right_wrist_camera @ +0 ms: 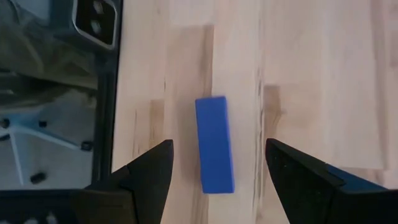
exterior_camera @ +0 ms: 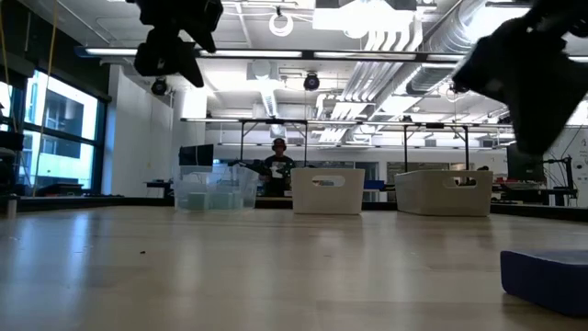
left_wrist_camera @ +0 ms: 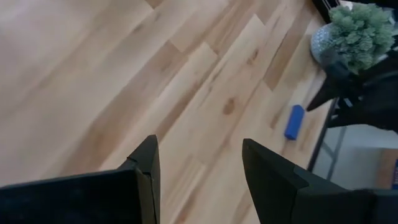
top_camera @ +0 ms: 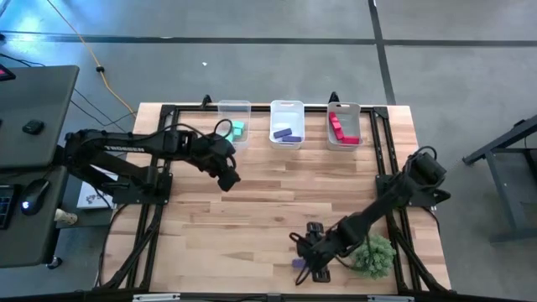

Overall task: Sort & place blocks by color
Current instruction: Put the violet block into the white bin

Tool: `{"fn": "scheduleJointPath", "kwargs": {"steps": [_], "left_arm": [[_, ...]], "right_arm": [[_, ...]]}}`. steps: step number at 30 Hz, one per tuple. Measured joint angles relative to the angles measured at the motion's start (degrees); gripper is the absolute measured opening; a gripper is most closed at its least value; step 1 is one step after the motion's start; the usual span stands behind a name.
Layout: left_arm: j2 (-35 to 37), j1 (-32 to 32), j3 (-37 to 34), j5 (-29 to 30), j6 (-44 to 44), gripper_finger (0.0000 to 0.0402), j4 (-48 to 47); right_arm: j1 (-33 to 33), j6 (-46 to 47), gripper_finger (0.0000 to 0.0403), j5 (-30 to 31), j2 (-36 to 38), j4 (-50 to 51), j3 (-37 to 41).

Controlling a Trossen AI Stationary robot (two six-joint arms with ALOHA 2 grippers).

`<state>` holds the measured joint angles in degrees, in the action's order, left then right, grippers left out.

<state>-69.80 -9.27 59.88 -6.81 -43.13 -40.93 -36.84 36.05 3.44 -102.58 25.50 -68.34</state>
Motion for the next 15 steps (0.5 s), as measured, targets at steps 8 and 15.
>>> {"fn": "scheduleJointPath", "kwargs": {"steps": [8,15], "left_arm": [[0.0,3.9,0.0,0.1,-4.0,0.0142,0.0],[0.0,6.5,0.0,2.8,-5.8,0.0142,0.0]], "right_arm": [[-2.0,0.0,0.0245,1.0,-3.7,-0.1,0.0],[-2.9,0.0,0.0245,3.4,-5.1,-0.1,0.0]]}}
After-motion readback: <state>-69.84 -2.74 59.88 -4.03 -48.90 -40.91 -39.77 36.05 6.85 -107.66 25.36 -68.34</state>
